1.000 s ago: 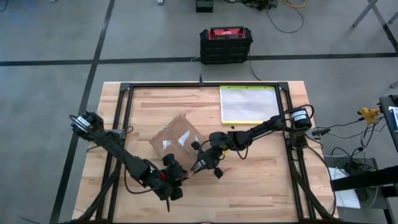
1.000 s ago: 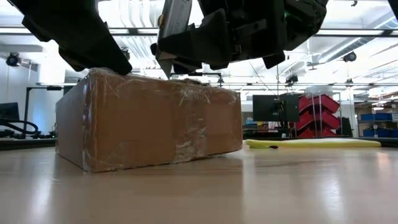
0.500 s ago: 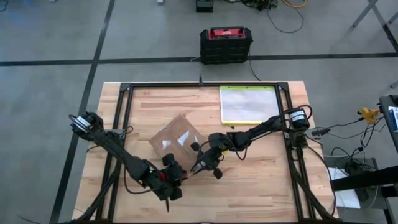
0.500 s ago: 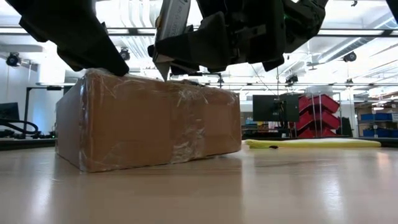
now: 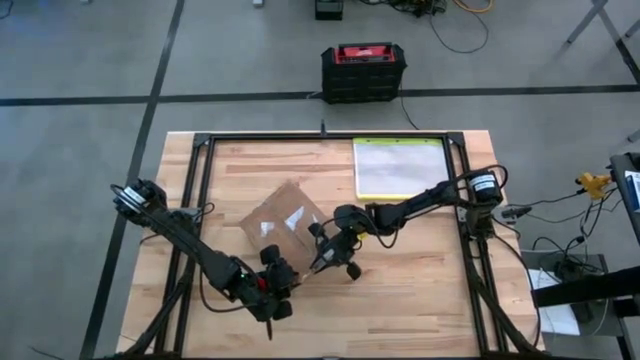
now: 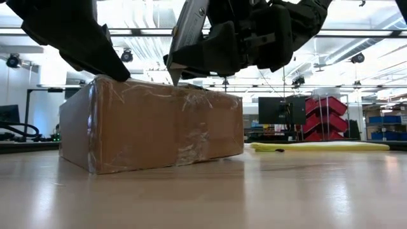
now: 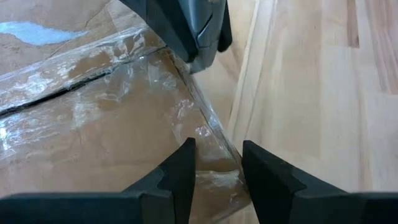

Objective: Unpack boxes
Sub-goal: Open the brown box using the gray cutter

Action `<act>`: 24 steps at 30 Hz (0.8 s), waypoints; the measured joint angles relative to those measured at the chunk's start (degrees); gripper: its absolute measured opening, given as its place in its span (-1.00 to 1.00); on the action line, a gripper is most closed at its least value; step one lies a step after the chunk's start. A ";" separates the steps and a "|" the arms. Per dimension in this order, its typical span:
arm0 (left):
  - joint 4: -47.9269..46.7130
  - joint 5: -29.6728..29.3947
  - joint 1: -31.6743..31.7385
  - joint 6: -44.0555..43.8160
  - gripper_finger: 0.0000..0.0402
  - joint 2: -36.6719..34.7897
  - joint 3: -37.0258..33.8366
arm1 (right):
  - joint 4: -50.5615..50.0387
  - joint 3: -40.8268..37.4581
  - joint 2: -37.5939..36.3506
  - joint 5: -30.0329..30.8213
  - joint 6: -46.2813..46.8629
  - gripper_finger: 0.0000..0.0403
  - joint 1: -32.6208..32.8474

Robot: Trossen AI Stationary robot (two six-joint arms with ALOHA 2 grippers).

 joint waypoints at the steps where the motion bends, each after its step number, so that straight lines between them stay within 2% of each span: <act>1: -0.15 0.00 -0.06 0.00 -0.42 0.02 0.02 | -0.10 0.01 -0.01 -0.23 0.01 -0.80 -0.04; 16: -2.31 1.62 -0.35 -0.66 -0.42 0.02 -0.05 | -7.08 -0.31 -3.87 -0.95 -2.51 -0.80 -0.94; 24: -2.29 1.64 -0.35 -0.72 -0.42 -0.22 -0.07 | 2.68 0.83 -2.48 -0.82 -0.95 -0.80 0.76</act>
